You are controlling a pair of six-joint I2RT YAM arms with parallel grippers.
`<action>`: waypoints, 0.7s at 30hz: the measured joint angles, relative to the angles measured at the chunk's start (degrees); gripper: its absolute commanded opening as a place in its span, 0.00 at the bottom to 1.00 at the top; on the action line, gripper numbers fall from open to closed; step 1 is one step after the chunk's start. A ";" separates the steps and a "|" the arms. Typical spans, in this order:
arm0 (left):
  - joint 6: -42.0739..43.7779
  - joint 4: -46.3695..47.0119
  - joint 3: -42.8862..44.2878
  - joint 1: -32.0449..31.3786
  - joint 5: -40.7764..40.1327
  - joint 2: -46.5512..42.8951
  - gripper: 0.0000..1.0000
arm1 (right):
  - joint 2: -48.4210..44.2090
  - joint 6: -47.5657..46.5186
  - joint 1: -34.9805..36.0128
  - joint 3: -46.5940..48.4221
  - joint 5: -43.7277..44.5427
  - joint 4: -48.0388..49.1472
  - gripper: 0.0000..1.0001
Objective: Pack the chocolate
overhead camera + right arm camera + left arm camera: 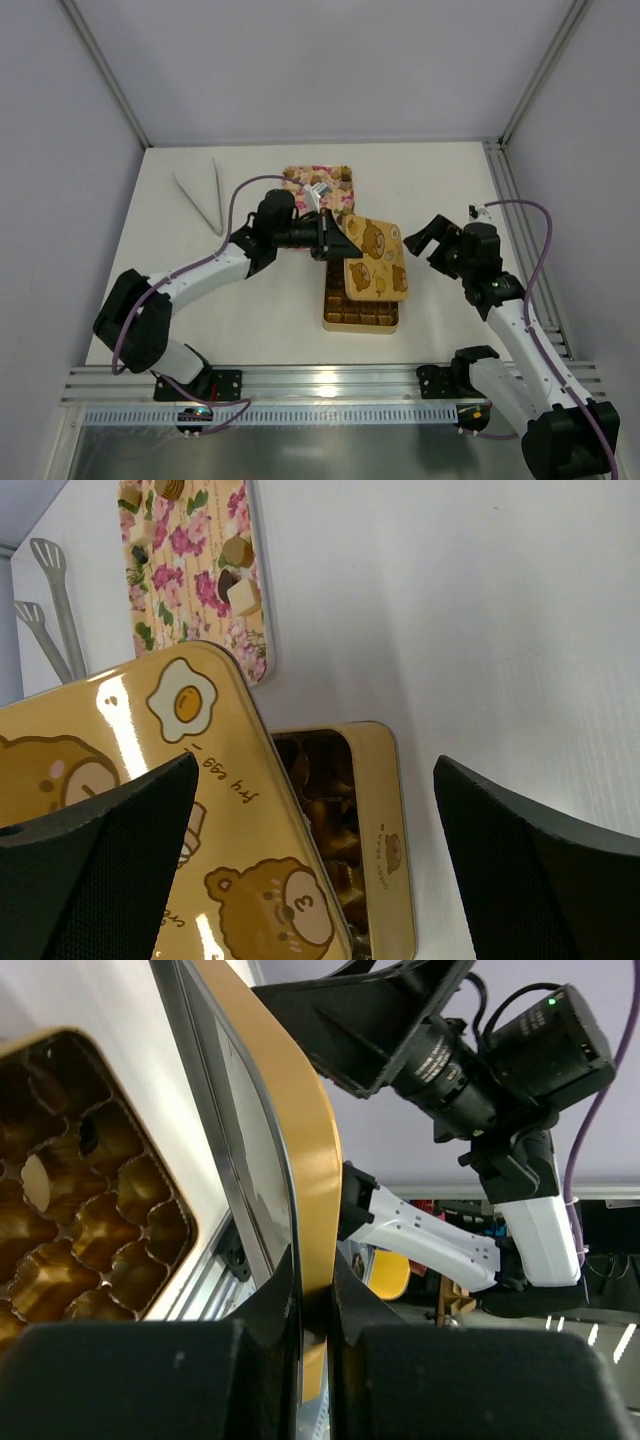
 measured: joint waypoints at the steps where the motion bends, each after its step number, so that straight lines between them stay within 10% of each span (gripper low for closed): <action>1: -0.57 0.83 -0.70 0.07 0.50 0.79 0.00 | -0.13 0.07 0.00 -0.44 0.00 0.15 1.00; 21: -4.37 12.33 -6.78 2.71 10.54 8.17 0.00 | -0.61 2.47 0.02 -8.92 -2.12 7.76 1.00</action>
